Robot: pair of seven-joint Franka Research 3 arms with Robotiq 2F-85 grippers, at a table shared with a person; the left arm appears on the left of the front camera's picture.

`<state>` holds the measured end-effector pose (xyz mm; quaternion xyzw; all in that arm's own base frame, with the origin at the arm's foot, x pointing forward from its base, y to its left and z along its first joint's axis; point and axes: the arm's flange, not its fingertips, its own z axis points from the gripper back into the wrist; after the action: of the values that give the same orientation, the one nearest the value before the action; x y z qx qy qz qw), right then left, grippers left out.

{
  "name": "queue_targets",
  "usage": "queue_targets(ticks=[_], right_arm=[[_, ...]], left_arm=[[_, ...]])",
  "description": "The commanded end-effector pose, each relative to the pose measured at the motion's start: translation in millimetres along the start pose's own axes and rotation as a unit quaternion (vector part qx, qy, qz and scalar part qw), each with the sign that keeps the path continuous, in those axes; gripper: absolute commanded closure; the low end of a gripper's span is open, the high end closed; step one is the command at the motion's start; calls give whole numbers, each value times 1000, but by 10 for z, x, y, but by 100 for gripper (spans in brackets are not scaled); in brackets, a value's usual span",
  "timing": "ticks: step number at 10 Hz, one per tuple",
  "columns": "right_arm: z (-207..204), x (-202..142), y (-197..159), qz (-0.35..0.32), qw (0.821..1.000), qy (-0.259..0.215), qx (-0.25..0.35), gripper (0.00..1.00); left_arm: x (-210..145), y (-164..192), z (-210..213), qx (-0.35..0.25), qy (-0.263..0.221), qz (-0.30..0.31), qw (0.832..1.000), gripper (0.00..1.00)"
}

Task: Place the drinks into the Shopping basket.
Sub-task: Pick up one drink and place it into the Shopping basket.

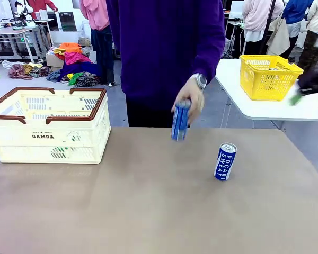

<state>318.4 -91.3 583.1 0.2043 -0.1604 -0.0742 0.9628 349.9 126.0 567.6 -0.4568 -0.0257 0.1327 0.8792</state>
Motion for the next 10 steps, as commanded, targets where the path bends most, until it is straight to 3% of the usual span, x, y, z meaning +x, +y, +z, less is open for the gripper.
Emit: queue_targets(ticks=[1, 3, 5, 7, 10], right_arm=[[330, 58, -725, -31, 994, 15, 99, 0], [258, -56, -1251, -99, 982, 6, 163, 0], [166, -126, -1339, -115, 978, 2, 175, 0], [129, -79, -1133, -102, 982, 3, 158, 0], [-255, 161, -178, -55, 996, 29, 67, 0]], left_arm=[[-31, 3, 0, 1, -1, 4, 1000, 0], [-31, 3, 0, 1, -1, 4, 1000, 0], [-31, 3, 0, 1, -1, 4, 1000, 0], [-31, 3, 0, 1, -1, 4, 1000, 0], [-31, 3, 0, 1, -1, 4, 1000, 0]])
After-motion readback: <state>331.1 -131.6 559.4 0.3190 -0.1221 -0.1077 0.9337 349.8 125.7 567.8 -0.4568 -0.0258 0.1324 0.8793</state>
